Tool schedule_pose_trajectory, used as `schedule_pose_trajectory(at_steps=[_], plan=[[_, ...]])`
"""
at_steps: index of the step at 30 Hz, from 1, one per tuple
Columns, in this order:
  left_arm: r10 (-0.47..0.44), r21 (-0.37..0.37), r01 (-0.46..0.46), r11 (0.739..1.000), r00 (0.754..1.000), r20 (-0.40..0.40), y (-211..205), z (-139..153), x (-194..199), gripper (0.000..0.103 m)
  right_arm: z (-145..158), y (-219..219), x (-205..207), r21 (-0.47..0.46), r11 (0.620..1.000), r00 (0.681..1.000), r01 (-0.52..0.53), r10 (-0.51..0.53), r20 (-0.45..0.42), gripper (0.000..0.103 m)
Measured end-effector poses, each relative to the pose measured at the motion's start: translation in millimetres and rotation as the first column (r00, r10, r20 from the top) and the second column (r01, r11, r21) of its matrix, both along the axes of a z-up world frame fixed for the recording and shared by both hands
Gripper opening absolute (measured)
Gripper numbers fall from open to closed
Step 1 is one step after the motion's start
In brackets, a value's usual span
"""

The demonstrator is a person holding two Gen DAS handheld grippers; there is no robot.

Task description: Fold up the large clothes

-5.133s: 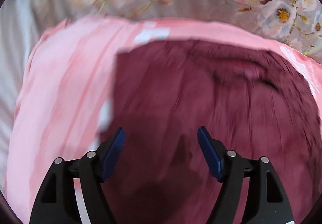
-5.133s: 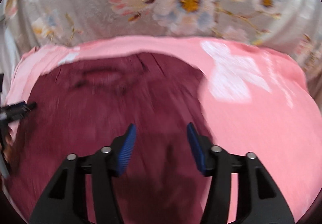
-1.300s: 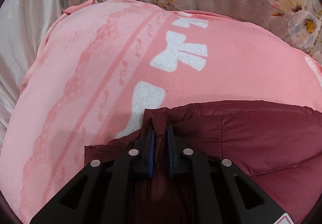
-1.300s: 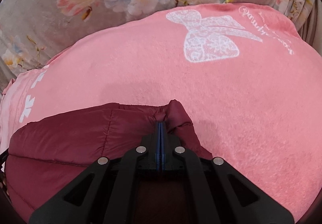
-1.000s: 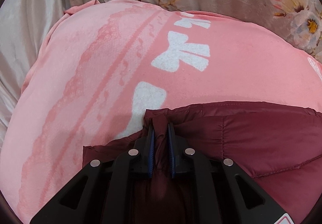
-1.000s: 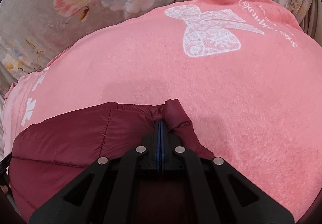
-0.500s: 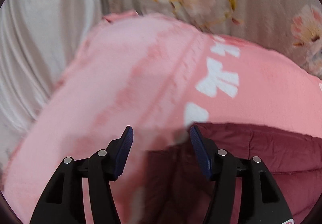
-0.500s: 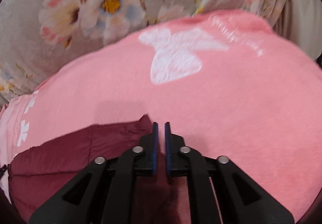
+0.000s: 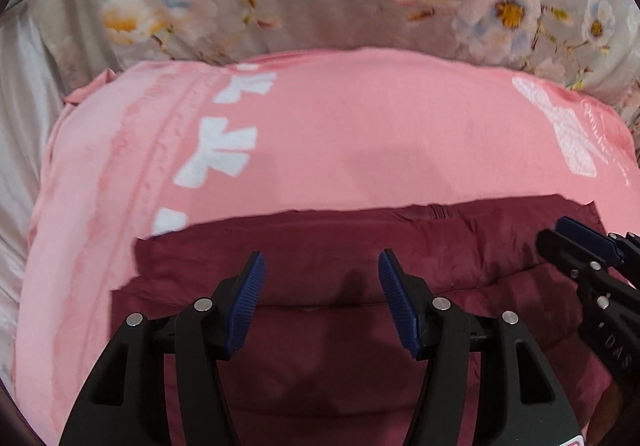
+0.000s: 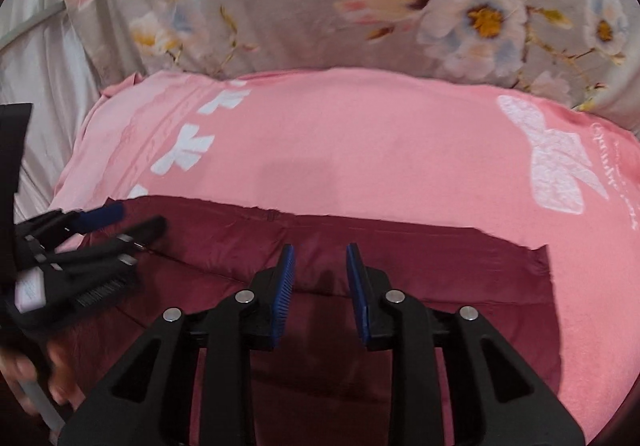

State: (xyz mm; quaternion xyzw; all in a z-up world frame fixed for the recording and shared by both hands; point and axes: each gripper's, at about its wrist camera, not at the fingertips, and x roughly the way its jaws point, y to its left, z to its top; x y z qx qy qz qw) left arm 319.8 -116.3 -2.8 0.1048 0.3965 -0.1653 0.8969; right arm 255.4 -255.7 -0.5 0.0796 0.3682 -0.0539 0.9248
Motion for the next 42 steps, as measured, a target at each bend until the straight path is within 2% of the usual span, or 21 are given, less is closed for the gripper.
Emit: schedule_pose_trajectory(at_steps=[2,5,8,11,16,24,42], plan=[[0.008,0.0,-0.008,1.0,0.999,-0.035,-7,-18,7,0.059,-15,-7,9,0.003,1.0,0.999,0.006,-0.006,-0.033,0.025],[0.021,-0.006,-0.021,1.0,0.999,-0.028,-11,-32,15,0.06,-36,-15,21,0.007,1.0,0.998,0.019,-0.019,-0.063,0.025],[0.027,-0.03,-0.028,0.999,0.999,-0.026,-13,-41,21,0.061,-50,-21,24,0.042,0.998,0.998,0.036,-0.034,-0.057,0.025],[0.038,-0.028,-0.038,0.999,0.999,0.004,-16,-48,22,0.064,-56,-16,27,0.008,0.999,0.998,0.048,-0.047,-0.04,0.025],[0.05,-0.012,-0.049,0.999,0.998,0.03,-20,-54,22,0.065,-59,-8,30,-0.055,0.997,0.998,0.061,-0.063,-0.031,0.025],[0.048,0.002,-0.048,0.999,0.998,0.034,-23,-56,24,0.068,-60,-11,32,-0.024,0.998,0.998,0.063,-0.064,-0.026,0.026],[0.055,0.041,-0.057,0.998,0.998,0.04,-29,-56,23,0.07,-59,-12,33,-0.02,0.998,0.998,0.06,-0.06,-0.022,0.026]])
